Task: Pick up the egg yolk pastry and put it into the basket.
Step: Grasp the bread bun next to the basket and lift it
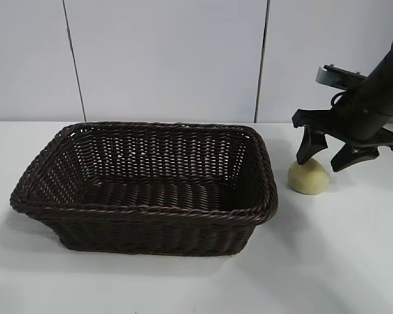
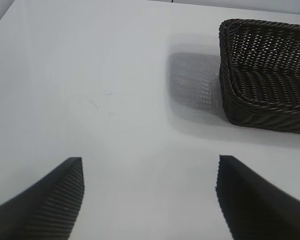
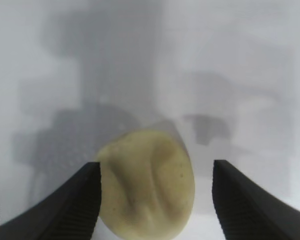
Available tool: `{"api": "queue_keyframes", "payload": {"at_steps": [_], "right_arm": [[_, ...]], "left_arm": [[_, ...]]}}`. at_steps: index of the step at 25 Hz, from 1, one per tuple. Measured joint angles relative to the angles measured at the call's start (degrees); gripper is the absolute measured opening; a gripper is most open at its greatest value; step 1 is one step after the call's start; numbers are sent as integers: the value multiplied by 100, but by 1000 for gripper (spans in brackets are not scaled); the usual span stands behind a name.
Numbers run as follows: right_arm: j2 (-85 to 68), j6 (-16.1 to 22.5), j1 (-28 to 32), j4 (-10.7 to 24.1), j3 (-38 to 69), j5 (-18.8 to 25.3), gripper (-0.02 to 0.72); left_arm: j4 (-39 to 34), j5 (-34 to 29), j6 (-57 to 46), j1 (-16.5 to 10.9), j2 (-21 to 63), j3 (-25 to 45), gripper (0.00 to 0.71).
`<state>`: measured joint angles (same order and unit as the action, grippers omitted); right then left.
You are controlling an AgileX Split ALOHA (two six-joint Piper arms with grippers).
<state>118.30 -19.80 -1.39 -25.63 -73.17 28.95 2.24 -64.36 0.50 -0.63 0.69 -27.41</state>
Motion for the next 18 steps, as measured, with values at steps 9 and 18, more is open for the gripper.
{"api": "queue_keyframes", "payload": {"at_steps": [9,18], "right_arm": [[35,23,0,-36,-12,13,66],[-652,23,0,-10,-311,1141,31]], "left_arm": [[0,0,0,0,0,0,539],[0,0,0,0,0,0,539]]}}
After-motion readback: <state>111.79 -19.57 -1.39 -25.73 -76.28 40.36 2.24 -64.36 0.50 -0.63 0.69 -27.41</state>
